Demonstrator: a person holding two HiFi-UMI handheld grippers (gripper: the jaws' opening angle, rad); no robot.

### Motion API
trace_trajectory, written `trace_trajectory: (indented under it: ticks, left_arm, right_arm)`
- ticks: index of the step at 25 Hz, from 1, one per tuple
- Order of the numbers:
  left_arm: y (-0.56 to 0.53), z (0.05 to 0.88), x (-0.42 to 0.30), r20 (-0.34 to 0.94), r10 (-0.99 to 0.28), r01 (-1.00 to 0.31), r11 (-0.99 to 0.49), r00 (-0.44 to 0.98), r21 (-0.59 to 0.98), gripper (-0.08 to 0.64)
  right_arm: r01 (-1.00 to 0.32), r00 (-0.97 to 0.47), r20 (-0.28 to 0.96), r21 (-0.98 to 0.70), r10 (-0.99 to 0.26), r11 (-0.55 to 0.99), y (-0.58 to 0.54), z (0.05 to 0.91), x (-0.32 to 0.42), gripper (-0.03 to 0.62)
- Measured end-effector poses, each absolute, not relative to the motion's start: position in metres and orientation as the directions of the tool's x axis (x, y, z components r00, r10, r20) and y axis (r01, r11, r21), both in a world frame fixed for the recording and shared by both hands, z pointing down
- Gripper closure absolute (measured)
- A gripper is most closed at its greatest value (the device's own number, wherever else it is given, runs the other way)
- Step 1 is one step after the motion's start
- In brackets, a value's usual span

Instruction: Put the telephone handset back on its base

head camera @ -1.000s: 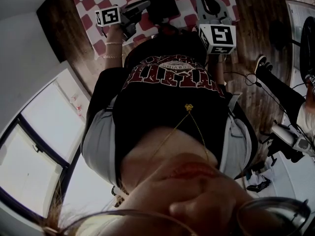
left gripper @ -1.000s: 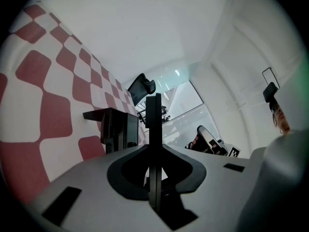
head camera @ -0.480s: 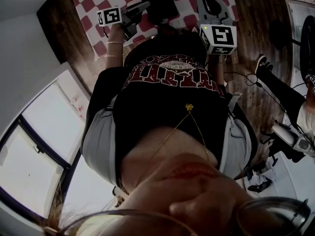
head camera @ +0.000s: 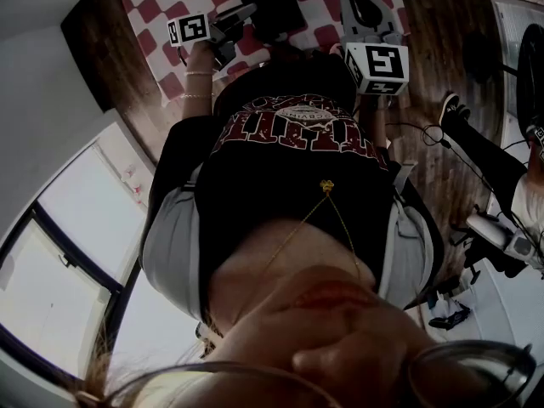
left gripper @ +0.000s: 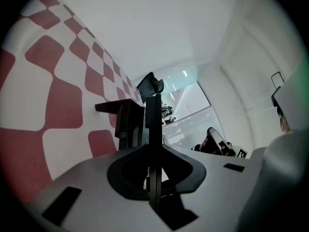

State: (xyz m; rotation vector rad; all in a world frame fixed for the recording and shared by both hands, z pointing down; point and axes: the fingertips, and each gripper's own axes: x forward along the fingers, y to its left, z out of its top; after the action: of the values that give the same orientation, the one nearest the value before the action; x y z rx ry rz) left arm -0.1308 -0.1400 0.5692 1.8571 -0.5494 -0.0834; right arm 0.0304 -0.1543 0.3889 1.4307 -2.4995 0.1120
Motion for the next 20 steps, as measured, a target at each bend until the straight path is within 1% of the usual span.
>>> trace_trajectory:
  ticks: [20]
  left_arm:
    - [-0.144,0.588,-0.132,0.242,-0.408,-0.349,-0.212,0.88,0.913,0.479]
  right_arm:
    - [-0.857,-0.472,0.277,0.08,-0.837,0.509,-0.157,0.391,0.031,0.574]
